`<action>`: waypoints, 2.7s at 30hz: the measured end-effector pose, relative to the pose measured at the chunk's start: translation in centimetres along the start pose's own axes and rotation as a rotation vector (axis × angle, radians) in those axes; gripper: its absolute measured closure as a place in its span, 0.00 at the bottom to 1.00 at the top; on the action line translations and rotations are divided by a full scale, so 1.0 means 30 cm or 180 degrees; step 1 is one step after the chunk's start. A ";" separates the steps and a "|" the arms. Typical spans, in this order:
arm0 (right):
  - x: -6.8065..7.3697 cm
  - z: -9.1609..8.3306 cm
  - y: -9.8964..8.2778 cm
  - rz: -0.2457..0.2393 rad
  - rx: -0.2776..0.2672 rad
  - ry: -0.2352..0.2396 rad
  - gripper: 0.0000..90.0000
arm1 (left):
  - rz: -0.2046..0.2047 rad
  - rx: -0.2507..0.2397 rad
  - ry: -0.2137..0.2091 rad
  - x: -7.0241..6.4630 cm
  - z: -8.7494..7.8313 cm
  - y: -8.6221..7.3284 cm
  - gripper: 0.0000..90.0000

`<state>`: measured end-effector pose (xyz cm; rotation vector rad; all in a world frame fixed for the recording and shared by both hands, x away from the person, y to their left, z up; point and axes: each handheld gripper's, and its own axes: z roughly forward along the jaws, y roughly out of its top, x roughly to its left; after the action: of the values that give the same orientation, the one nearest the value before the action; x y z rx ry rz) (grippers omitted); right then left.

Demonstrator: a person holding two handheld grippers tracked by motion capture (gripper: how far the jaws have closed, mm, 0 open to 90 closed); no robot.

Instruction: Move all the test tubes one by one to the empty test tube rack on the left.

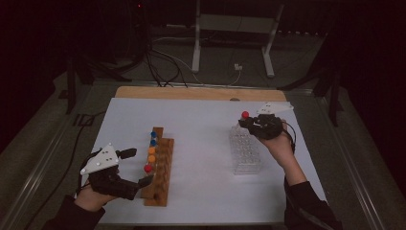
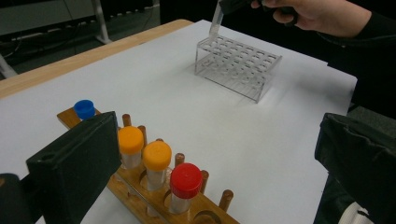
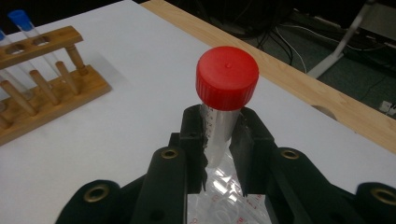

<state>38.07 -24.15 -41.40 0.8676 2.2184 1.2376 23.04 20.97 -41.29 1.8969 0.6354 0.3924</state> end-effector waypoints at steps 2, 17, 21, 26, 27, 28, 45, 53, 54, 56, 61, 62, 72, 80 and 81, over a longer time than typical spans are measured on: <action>0.009 -0.006 0.008 -0.0028 -0.0010 0.0020 0.84 | 0.0002 0.0001 -0.0002 -0.001 0.000 0.001 0.01; 0.093 -0.029 0.030 -0.0090 -0.0032 0.0206 0.84 | 0.0030 0.0008 -0.0042 -0.008 0.003 0.004 0.01; 0.120 -0.036 0.031 -0.0106 -0.0029 0.0255 0.84 | 0.0028 -0.0007 -0.0070 -0.012 0.001 0.007 0.01; 0.157 -0.038 0.024 -0.0158 -0.0001 0.0322 0.84 | 0.0050 -0.0009 -0.0116 -0.019 0.010 0.017 0.01; 0.163 -0.038 0.022 -0.0151 -0.0007 0.0339 0.84 | 0.0052 -0.0008 -0.0120 -0.021 0.013 0.019 0.01; 0.169 -0.039 0.021 -0.0154 0.0004 0.0356 0.84 | 0.0061 -0.0009 -0.0136 -0.021 0.015 0.022 0.01; 0.267 -0.047 -0.022 -0.0233 0.0062 0.0572 0.84 | 0.0122 0.0016 -0.0330 -0.034 0.094 0.101 0.01; 0.312 -0.062 -0.031 -0.0279 0.0027 0.0691 0.84 | 0.0224 0.0020 -0.0407 -0.057 0.139 0.154 0.01; 0.320 -0.063 -0.033 -0.0278 0.0025 0.0701 0.84 | 0.0238 0.0035 -0.0413 -0.061 0.147 0.161 0.01; 0.330 -0.063 -0.034 -0.0298 0.0029 0.0726 0.84 | 0.0268 0.0058 -0.0433 -0.069 0.164 0.177 0.01; 0.352 -0.067 -0.032 -0.0283 0.0056 0.0761 0.84 | 0.0285 0.0105 -0.0453 -0.079 0.209 0.211 0.02; 0.358 -0.068 -0.031 -0.0286 0.0053 0.0760 0.84 | 0.0298 0.0108 -0.0463 -0.081 0.217 0.217 0.02; 0.408 -0.050 -0.024 -0.0310 0.0138 0.0845 0.84 | 0.0392 0.0136 -0.0534 -0.134 0.309 0.248 0.05; 0.445 -0.044 -0.017 -0.0350 0.0138 0.0934 0.84 | 0.0428 0.0175 -0.0561 -0.152 0.365 0.261 0.19; 0.448 -0.044 -0.015 -0.0357 0.0135 0.0943 0.84 | 0.0432 0.0171 -0.0551 -0.154 0.370 0.262 0.23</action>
<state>27.68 -15.56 -42.25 0.5963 2.4939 1.3419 27.25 7.54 -38.41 2.0064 0.4074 0.2953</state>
